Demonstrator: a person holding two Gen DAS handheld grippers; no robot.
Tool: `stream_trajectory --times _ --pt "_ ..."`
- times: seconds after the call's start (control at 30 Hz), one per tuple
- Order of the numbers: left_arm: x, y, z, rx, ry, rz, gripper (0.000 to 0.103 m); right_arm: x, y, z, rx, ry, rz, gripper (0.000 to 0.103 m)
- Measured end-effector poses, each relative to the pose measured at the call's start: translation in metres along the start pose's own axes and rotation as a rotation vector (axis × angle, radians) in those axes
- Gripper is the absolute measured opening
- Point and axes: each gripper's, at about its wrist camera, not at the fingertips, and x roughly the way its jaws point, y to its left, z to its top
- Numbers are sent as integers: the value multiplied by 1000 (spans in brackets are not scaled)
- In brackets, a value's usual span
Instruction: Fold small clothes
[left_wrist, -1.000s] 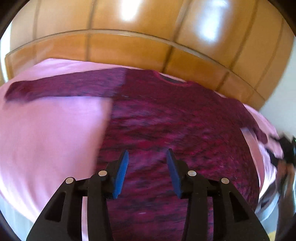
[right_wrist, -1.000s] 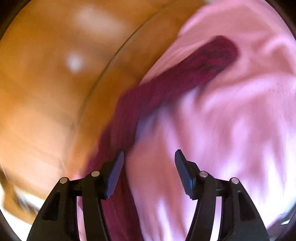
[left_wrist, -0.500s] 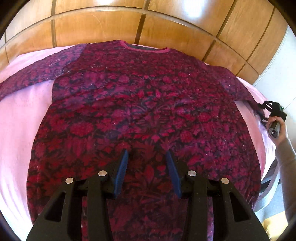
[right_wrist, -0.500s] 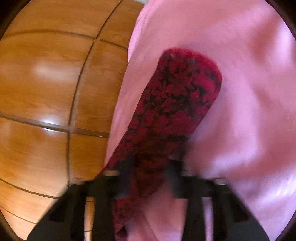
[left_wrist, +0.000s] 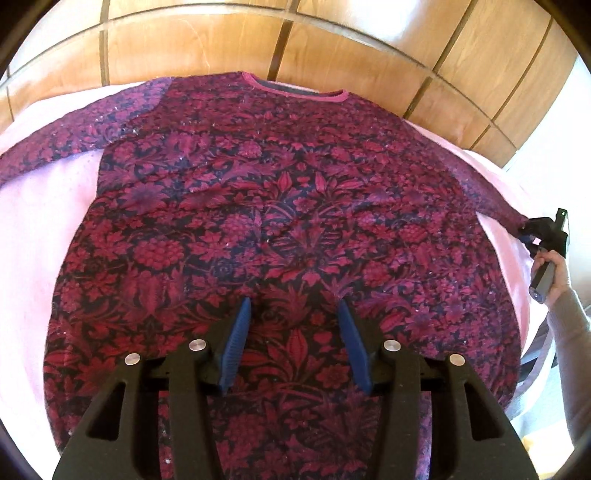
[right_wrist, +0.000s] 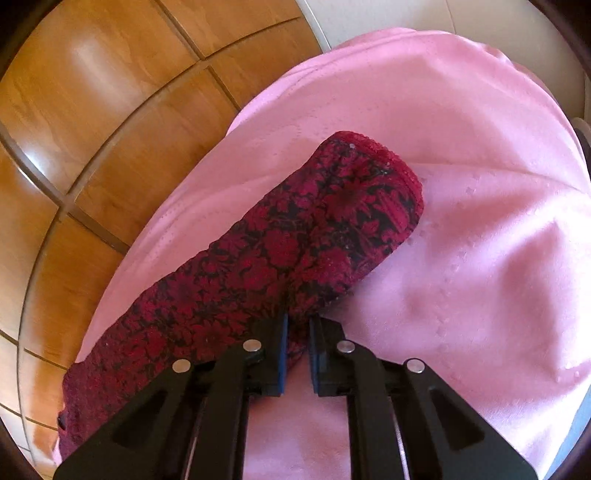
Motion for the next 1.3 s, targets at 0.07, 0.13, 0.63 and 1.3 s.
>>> stream_trajectory --times 0.07,0.13,0.63,1.3 --pt "-8 3 -3 1 -16 8 48 4 10 10 -6 8 1 8" --pt "-15 10 -6 -23 -38 29 48 5 21 17 -24 14 -12 8" --pt "-81 129 -10 -255 -168 173 66 -33 70 -8 -176 125 178 56" --pt "-76 104 -77 -132 -60 59 17 -84 130 -206 -780 422 297 11"
